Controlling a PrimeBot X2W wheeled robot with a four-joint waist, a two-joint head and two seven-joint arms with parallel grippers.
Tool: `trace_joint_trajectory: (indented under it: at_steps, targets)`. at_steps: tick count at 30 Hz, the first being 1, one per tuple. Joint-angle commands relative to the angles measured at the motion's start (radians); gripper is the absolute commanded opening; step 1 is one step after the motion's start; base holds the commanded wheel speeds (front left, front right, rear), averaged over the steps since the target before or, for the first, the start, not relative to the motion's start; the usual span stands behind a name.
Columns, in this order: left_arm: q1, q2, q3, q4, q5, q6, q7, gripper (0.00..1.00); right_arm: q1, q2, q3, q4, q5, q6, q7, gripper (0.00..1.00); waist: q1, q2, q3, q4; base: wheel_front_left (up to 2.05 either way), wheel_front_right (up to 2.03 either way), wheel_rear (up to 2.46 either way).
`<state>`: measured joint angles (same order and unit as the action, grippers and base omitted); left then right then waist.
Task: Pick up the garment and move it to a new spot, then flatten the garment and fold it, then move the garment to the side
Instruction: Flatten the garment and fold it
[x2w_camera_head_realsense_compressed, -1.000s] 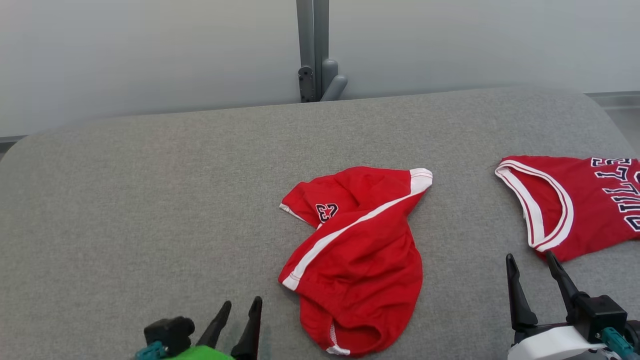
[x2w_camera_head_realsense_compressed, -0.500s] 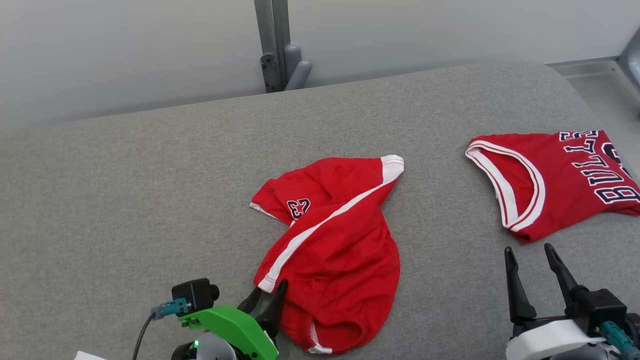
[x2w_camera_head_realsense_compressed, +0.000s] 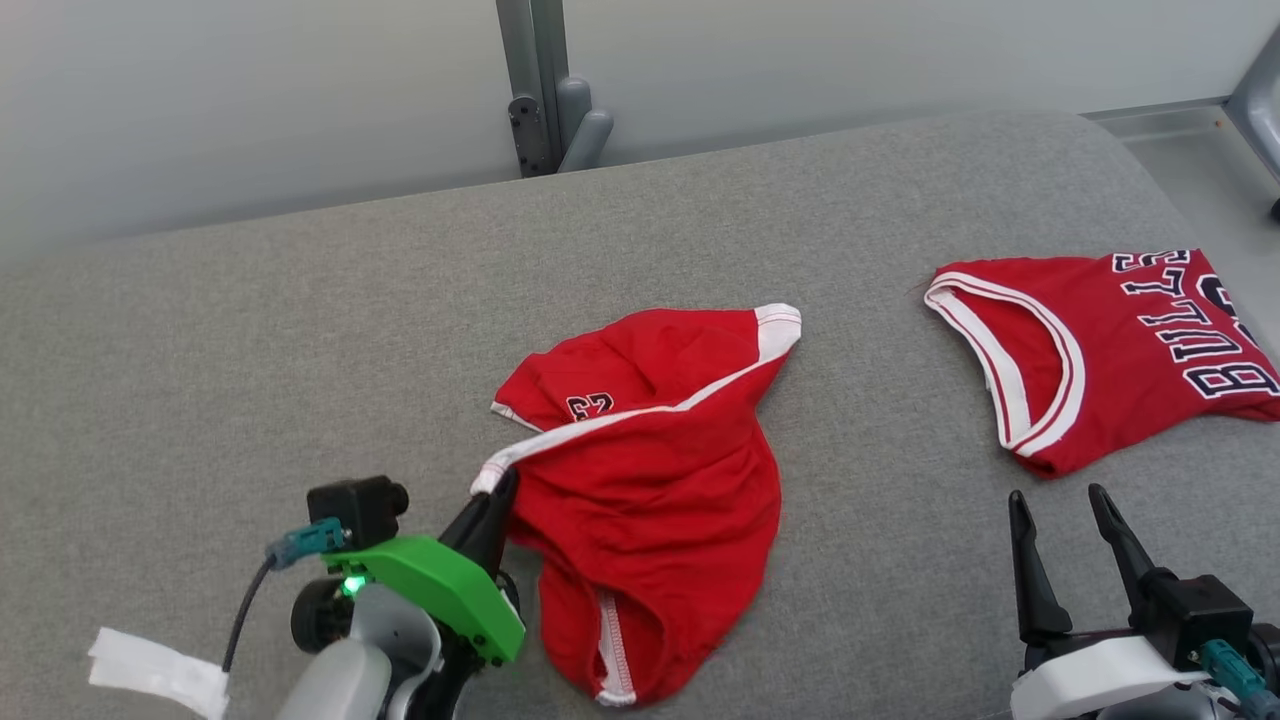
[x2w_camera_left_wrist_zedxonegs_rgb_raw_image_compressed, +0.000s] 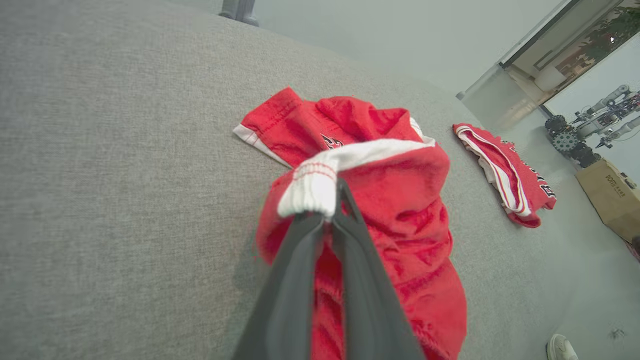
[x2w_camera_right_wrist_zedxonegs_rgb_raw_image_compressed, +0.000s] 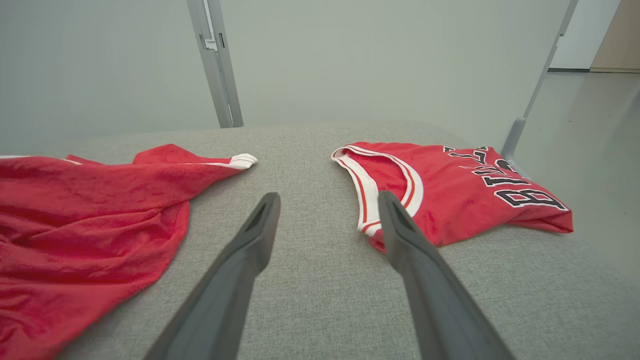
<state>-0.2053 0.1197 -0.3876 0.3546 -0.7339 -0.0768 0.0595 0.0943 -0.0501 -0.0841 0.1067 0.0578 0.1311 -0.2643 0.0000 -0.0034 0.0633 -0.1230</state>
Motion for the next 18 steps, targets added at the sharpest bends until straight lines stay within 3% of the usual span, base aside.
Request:
trace_joint_trajectory:
  at_steps: [1, 8, 18]
  targets:
    - [-0.039, 0.020, 0.001, -0.025, 0.022, 0.006, 0.004, 0.00, -0.015, -0.002, 0.002, 0.003, -0.002, -0.001, 0.000, 1.00, 0.0000, 0.0034, -0.002, -0.002, 0.00, 0.00, 0.00]
    - [-0.200, 0.127, -0.009, -0.116, 0.103, 0.005, 0.074, 0.00, -0.021, -0.002, 0.019, 0.014, 0.016, -0.001, 0.000, 1.00, 0.0000, 0.0034, -0.012, -0.028, 0.00, 0.00, 0.00]
    - [-0.425, 0.209, -0.048, -0.168, 0.193, -0.027, 0.126, 0.00, -0.027, -0.002, 0.023, 0.021, 0.039, -0.001, 0.000, 1.00, 0.0000, 0.0034, -0.011, -0.075, 0.00, 0.00, 0.00]
